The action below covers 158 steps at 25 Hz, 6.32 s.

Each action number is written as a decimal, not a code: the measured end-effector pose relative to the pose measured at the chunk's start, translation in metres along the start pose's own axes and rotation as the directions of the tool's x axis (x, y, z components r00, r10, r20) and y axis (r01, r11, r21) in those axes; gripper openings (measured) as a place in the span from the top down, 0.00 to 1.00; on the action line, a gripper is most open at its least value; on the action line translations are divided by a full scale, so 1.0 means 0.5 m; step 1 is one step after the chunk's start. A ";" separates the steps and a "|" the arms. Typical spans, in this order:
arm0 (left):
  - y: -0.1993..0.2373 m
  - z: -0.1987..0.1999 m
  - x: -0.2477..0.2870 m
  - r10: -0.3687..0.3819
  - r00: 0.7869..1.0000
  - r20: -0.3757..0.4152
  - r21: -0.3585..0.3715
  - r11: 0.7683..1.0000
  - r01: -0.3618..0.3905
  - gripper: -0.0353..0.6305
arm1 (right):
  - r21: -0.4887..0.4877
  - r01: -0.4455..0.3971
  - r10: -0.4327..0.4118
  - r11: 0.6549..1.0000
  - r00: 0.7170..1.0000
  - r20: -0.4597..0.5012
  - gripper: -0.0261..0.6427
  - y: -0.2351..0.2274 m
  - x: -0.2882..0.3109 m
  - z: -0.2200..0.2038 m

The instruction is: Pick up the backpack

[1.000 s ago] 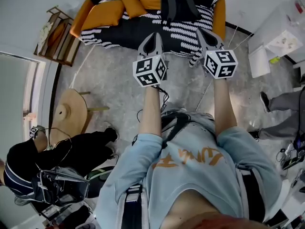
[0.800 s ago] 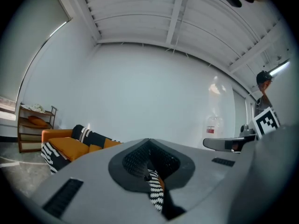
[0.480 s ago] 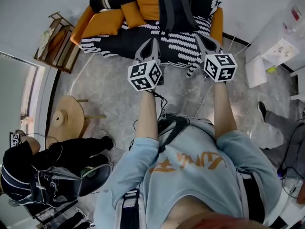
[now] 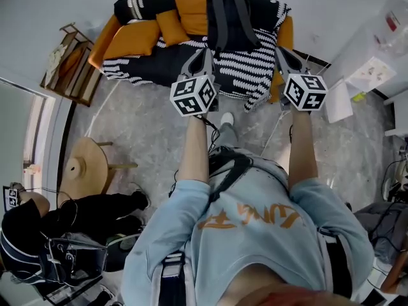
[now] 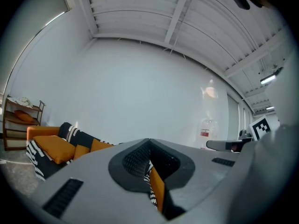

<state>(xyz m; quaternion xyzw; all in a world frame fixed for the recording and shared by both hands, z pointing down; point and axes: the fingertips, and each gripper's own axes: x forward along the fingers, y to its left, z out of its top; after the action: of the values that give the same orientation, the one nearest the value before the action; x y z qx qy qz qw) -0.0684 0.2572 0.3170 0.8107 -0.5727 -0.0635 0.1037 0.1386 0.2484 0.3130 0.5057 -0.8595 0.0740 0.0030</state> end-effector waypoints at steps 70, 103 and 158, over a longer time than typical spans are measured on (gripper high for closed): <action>0.565 -0.318 1.124 0.095 0.878 -0.469 -0.247 0.940 -0.234 0.91 | 0.341 -0.023 0.161 0.940 0.910 -0.382 0.92 -0.569 1.132 -0.319; 0.726 -0.562 1.241 -0.046 0.750 -0.660 -0.310 0.926 -0.216 0.63 | 0.297 0.055 0.152 0.953 0.763 -0.629 0.64 -0.724 1.246 -0.537; 0.684 -0.408 1.125 -0.027 0.845 -0.533 -0.320 0.931 -0.173 0.80 | 0.269 0.039 0.144 0.962 0.766 -0.627 0.83 -0.550 1.194 -0.407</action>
<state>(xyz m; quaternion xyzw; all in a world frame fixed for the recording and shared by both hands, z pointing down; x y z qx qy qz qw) -0.1470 -0.3633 0.6063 0.7413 -0.5317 0.0636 0.4048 0.0719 -0.3751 0.5964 0.4211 -0.8027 0.3569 0.2259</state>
